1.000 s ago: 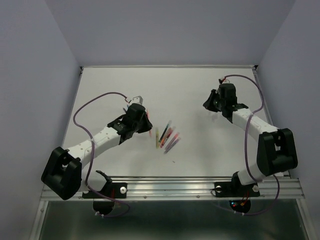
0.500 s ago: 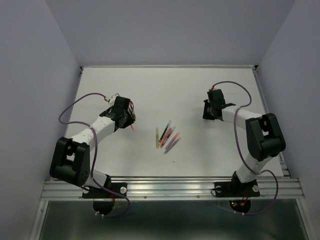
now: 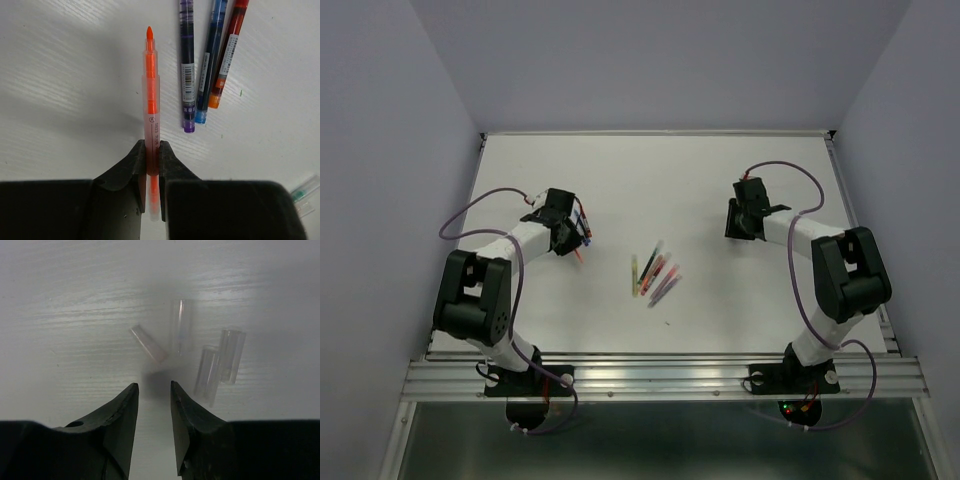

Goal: Open the pen caps

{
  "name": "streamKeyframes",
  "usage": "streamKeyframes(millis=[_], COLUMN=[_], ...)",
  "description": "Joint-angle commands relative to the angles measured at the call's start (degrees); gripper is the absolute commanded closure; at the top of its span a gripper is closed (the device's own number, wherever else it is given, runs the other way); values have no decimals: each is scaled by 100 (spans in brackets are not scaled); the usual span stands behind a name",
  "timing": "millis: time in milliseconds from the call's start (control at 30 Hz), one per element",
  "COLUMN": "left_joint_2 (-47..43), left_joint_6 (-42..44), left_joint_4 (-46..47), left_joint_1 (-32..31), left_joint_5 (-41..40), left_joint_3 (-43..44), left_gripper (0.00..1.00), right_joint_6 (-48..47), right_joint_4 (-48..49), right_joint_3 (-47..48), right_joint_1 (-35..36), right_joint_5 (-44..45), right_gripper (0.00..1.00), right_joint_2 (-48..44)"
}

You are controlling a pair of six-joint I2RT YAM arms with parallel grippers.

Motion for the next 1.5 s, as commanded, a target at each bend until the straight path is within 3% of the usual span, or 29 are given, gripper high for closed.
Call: streamKeyframes(millis=[0,333,367,533,667,867,933,1033,1133,1300,1467], left_joint_2=[168,714,766,1039,1013,706,486,12,-576,-1192,-948], left_joint_6=[32,-65,-56,-73,-82,-100,-65,23,128,217,182], left_joint_4=[-19,-63,-72,-274,-370,-459,-467,-467,-398,-371,-678], left_joint_1=[81,107,99,107,107,107,107,99,55,-331,-1174], left_joint_5=[1,-86,-113,-236,-297,-271,-184,-34,176,370,143], left_joint_3=[305,753,814,1140,1122,973,877,631,306,59,304], left_gripper=[100,98,88,69,65,48,40,18,1,1,1], right_joint_6=[20,108,108,108,117,117,117,134,169,248,248], right_joint_4=[-85,-67,-76,-76,-76,-76,-76,-76,-76,-49,-67], right_joint_3=[205,21,3,-76,-94,-120,-129,-173,-208,-260,-304], right_joint_1=[67,67,67,67,67,67,67,67,67,67,67], right_joint_5=[128,-101,-118,-162,-180,-250,-294,-329,-329,-286,-242], right_gripper=[62,55,52,44,37,30,23,4,0,0,0], right_joint_2=[-320,-1541,-1577,-1735,-1832,-1999,-2051,-2201,-2359,-2544,-2570])
